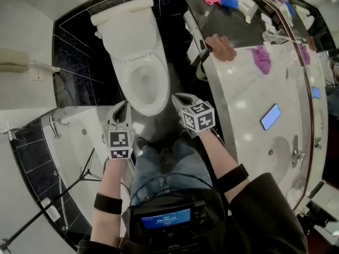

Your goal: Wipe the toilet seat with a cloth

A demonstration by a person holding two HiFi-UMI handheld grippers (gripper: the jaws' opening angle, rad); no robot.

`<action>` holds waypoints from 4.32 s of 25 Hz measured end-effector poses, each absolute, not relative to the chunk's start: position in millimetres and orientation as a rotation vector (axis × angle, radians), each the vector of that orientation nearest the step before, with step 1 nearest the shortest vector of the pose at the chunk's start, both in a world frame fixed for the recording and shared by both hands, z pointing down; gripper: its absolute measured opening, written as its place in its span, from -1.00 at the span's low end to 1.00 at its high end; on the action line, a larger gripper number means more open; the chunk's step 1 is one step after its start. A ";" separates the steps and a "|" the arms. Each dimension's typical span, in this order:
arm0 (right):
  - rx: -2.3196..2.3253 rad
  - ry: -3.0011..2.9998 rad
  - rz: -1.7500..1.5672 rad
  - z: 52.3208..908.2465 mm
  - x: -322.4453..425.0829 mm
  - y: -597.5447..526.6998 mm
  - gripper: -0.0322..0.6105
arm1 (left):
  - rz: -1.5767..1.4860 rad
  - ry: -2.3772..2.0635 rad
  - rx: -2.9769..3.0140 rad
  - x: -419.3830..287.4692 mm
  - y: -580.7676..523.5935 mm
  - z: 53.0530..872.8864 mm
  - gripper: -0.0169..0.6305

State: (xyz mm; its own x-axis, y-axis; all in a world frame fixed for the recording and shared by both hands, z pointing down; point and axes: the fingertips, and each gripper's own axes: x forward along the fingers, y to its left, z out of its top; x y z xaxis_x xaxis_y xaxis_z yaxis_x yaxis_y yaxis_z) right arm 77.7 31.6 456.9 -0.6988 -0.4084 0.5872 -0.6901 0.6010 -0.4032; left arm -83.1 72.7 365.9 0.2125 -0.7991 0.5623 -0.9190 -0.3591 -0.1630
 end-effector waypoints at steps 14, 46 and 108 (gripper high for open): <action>0.965 -2.185 1.374 739.5 51.0 67.8 -0.18 | 0.939 -1.601 2.323 -102.6 81.1 569.8 -0.95; 1.188 -1.892 2.126 924.3 33.3 60.1 -0.53 | 0.965 -1.536 2.205 -104.3 99.6 755.7 -0.95; 0.997 -2.399 0.815 551.8 77.4 -21.2 -0.89 | 0.606 -1.739 1.914 -151.0 -133.3 558.0 -0.95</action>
State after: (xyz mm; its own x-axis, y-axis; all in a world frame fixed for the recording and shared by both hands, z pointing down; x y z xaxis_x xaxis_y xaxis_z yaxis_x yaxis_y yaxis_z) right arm 77.4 -21.2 551.8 -0.6568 -0.4956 0.5684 -0.7393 0.5716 -0.3559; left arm -151.0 -133.3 558.0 0.0942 -0.7823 0.6157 -0.9955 -0.0765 0.0551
